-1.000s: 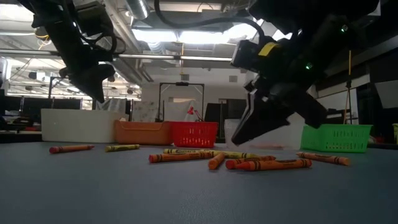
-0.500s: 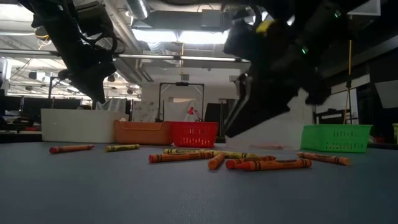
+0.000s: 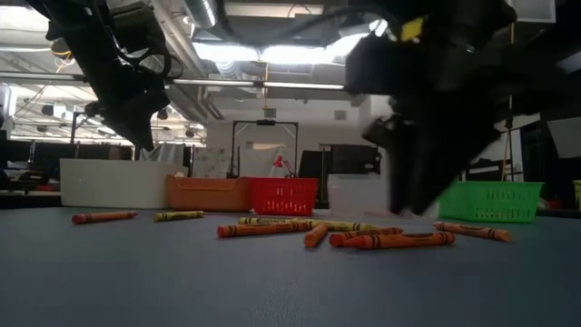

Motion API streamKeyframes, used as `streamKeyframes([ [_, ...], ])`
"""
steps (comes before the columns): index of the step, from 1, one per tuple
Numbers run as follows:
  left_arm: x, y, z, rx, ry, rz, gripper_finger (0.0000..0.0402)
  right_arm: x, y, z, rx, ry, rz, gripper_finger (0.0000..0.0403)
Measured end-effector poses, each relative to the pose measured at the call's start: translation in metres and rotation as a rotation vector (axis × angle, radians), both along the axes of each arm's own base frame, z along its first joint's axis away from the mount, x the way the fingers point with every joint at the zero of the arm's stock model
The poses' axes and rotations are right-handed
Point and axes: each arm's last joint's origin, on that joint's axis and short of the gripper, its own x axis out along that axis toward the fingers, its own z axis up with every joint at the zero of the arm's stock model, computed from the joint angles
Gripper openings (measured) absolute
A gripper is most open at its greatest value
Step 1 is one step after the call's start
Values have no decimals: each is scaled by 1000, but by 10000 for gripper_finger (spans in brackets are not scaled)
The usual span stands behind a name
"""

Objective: Sort crayons

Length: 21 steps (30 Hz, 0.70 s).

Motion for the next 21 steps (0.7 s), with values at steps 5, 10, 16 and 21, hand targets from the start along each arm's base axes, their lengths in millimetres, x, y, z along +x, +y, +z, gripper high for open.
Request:
streamKeyframes([
  [5,0,0,0,0,0,0,117,-10,3,-3,42,115,34,143],
  [10,0,0,0,0,1,0,117,-15,15,-3,41,117,73,143],
  [16,0,0,0,1,1,0,117,-17,27,-2,-27,55,88,143],
  [21,0,0,0,1,1,0,117,-16,29,-2,-71,18,88,143],
])
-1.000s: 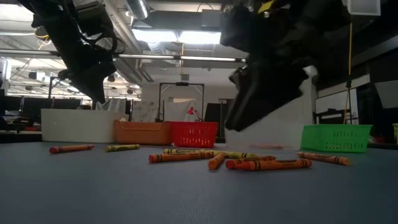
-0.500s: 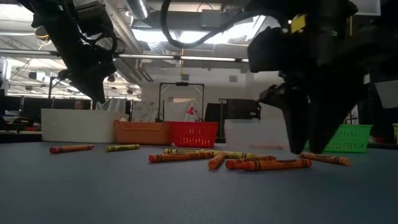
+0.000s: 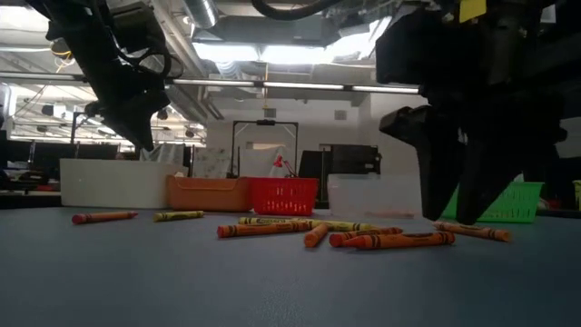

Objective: Sort crayons

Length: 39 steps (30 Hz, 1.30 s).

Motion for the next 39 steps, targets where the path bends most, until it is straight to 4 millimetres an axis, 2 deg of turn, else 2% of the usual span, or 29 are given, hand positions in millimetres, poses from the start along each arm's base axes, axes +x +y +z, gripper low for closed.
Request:
streamKeyframes([
  [5,0,0,0,0,0,0,117,3,0,-5,1,-5,-4,143],
  [10,0,0,0,0,2,0,117,8,2,-21,-2,18,-1,143],
  [17,0,0,0,-3,7,0,117,8,3,-24,-4,29,0,141],
  [20,0,0,0,-3,7,0,117,8,3,-25,-5,32,0,125],
  [31,0,0,0,-3,7,0,117,7,3,-26,-3,42,4,19],
  [35,0,0,0,-3,7,0,117,7,3,-26,-4,44,4,10],
  [39,0,0,0,-4,6,0,117,6,3,-24,1,40,7,23],
])
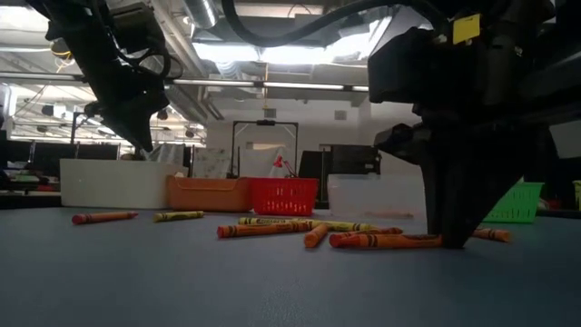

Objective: Sort crayons

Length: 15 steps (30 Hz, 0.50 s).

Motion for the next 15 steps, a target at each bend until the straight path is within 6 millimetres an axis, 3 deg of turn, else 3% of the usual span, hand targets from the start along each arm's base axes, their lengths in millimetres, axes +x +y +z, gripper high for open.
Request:
streamKeyframes([
  [10,0,0,0,0,-1,0,117,-12,-6,15,-36,38,5,14],
  [15,0,0,0,0,-1,0,117,-24,-12,33,-60,76,10,19],
])
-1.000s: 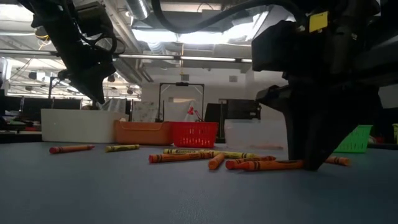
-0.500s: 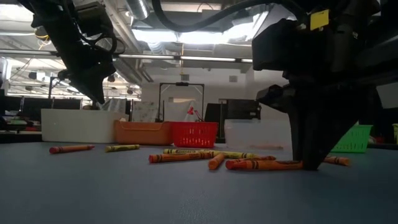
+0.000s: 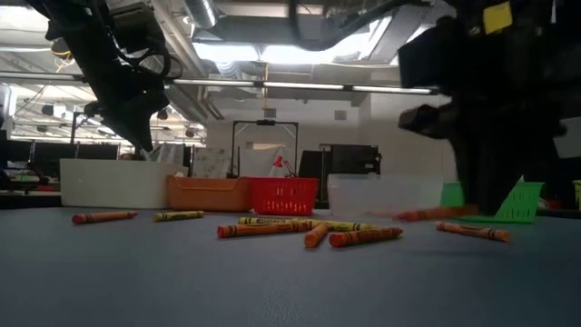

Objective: Sort crayons

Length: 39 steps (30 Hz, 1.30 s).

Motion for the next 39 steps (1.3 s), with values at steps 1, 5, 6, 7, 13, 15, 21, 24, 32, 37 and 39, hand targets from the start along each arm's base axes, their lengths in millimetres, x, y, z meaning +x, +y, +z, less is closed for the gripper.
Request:
streamKeyframes([
  [1,0,0,0,0,0,0,117,-3,-2,4,-11,5,-1,19],
  [5,0,0,0,0,0,0,117,-18,-10,24,-87,19,-13,18],
  [6,0,0,0,0,0,0,117,-22,-13,29,-118,20,-18,17],
  [7,0,0,0,0,0,0,117,-26,-16,35,-149,16,-23,18],
  [13,0,0,0,0,0,0,117,-52,-39,71,-294,-7,-84,20],
  [15,0,0,0,0,0,0,117,-60,-51,82,-316,-25,-139,19],
  [21,0,0,0,0,0,0,117,-89,-88,98,-344,-85,-319,19],
  [24,0,0,0,0,0,0,117,-108,-107,95,-331,-95,-437,19],
  [32,0,0,0,0,-1,1,117,-142,-148,67,-291,-102,-846,19],
  [37,0,0,0,0,-1,1,117,-150,-167,47,-282,-83,-1063,19],
  [39,0,0,0,0,-1,1,117,-151,-172,41,-276,-90,-1114,19],
])
